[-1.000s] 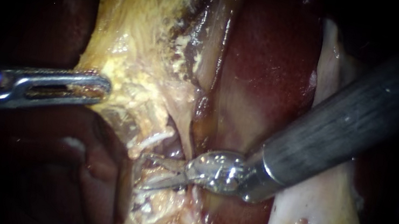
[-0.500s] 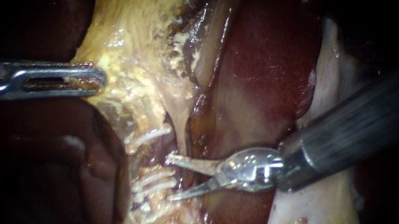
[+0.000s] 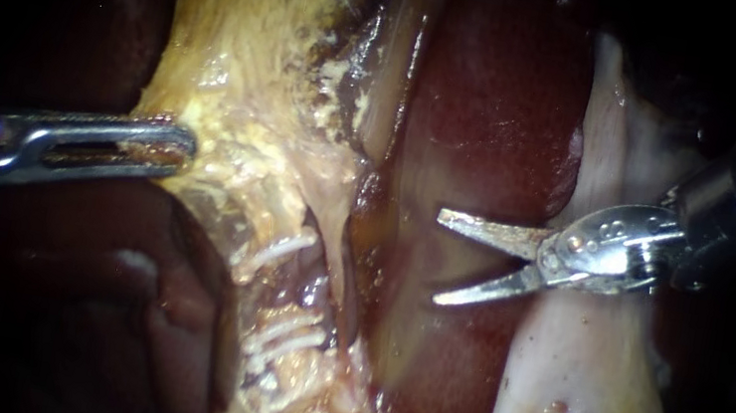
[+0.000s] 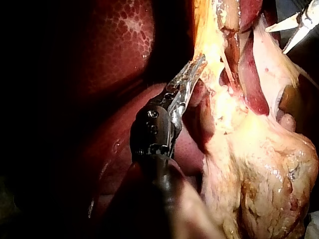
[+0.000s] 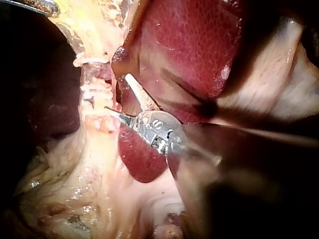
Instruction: Go back from the cut left tube
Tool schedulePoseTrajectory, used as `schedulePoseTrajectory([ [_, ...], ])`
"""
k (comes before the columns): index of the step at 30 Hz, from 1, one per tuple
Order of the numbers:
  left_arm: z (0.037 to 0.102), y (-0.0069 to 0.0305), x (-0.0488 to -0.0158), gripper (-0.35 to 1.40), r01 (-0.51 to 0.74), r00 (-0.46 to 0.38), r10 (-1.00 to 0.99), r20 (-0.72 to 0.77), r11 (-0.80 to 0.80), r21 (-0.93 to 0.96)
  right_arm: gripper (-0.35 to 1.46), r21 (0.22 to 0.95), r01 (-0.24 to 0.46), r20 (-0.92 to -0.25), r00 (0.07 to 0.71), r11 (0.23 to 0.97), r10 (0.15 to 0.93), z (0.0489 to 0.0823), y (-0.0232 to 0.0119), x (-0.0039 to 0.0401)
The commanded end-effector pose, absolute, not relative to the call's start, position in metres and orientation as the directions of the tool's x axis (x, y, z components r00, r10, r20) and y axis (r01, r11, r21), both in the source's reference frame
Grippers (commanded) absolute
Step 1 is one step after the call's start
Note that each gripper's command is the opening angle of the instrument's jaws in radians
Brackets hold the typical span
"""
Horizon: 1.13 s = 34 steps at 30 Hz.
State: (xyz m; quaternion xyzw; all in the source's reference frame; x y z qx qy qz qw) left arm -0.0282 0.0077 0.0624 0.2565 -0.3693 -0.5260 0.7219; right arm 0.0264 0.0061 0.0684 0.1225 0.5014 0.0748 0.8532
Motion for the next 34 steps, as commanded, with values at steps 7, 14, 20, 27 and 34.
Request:
schedulePoseTrajectory([
  [7, 0.0666, 0.0065, -0.0309, -0.35, 0.562, 0.176, -0.945, 0.275, 0.326, 0.76, 1.43, 0.283, -0.004, -0.838, 0.486, 0.959, 0.249, 0.0685, 0.0061, 0.0265],
  [14, 0.0684, 0.0077, -0.0336, -0.35, 0.551, 0.164, -0.946, 0.281, 0.324, 0.769, 1.43, 0.284, -0.001, -0.838, 0.485, 0.959, 0.249, 0.0685, 0.0061, 0.0264],
  [20, 0.0681, 0.0082, -0.0349, -0.35, 0.544, 0.143, -0.947, 0.287, 0.318, 0.777, 1.43, 0.284, -0.001, -0.838, 0.485, 0.959, 0.249, 0.0684, 0.0061, 0.0262],
  [27, 0.0681, 0.0084, -0.035, -0.35, 0.539, 0.14, -0.947, 0.288, 0.317, 0.78, 1.43, 0.284, 0.0, -0.838, 0.485, 0.959, 0.249, 0.0684, 0.0061, 0.0261],
  [34, 0.068, 0.0083, -0.035, -0.35, 0.539, 0.139, -0.947, 0.288, 0.316, 0.78, 1.43, 0.284, 0.0, -0.838, 0.485, 0.959, 0.249, 0.0685, 0.0061, 0.0261],
])
